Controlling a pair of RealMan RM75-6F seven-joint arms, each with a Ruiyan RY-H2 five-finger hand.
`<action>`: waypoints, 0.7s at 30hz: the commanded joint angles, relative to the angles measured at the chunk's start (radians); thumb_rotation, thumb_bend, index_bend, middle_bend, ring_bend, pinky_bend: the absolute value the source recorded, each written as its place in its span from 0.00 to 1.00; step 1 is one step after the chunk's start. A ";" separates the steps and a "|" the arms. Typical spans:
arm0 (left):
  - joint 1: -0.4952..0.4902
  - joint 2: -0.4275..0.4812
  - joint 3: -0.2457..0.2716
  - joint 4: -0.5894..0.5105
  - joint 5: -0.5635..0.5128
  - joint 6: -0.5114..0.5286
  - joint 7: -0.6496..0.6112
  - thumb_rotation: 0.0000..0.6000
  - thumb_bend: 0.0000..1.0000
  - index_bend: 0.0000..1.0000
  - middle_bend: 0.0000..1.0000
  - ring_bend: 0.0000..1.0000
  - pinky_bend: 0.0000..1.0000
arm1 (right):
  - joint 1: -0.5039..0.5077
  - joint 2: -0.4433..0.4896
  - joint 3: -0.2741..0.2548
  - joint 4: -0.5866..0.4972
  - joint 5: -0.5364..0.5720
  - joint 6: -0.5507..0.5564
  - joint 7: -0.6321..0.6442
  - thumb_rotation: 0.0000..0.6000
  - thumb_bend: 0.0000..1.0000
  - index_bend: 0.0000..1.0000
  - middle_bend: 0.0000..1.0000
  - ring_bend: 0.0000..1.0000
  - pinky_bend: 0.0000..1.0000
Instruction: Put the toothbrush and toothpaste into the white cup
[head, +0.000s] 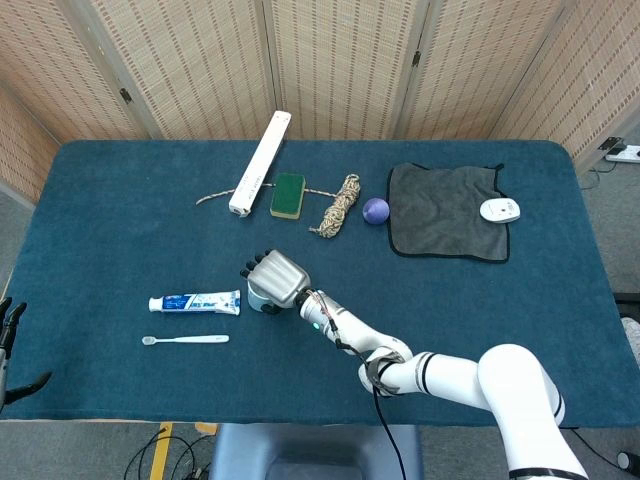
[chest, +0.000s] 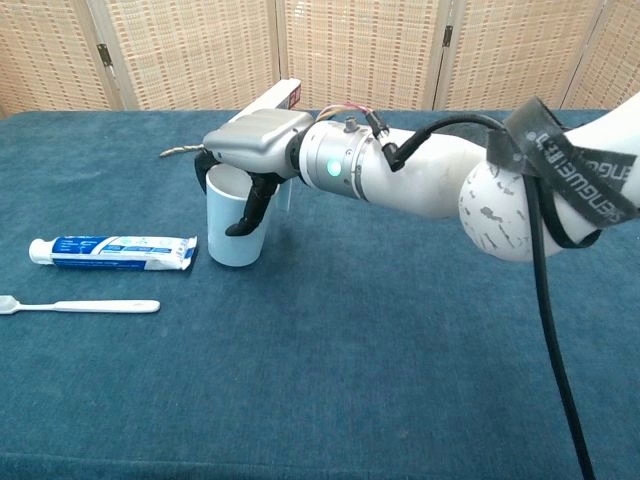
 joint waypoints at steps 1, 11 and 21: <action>0.001 -0.001 -0.001 -0.001 -0.003 0.000 -0.001 1.00 0.17 0.07 0.04 0.07 0.22 | 0.008 -0.002 -0.004 -0.004 0.009 -0.002 -0.008 1.00 0.18 0.33 0.30 0.29 0.38; 0.001 -0.005 -0.001 0.006 0.000 -0.001 -0.003 1.00 0.17 0.07 0.04 0.07 0.22 | 0.014 0.023 -0.020 -0.043 0.038 -0.003 -0.014 1.00 0.11 0.00 0.06 0.09 0.20; -0.022 -0.008 -0.011 0.009 0.020 -0.015 -0.009 1.00 0.17 0.07 0.04 0.07 0.22 | -0.069 0.142 -0.025 -0.205 -0.018 0.131 0.056 1.00 0.10 0.00 0.00 0.04 0.16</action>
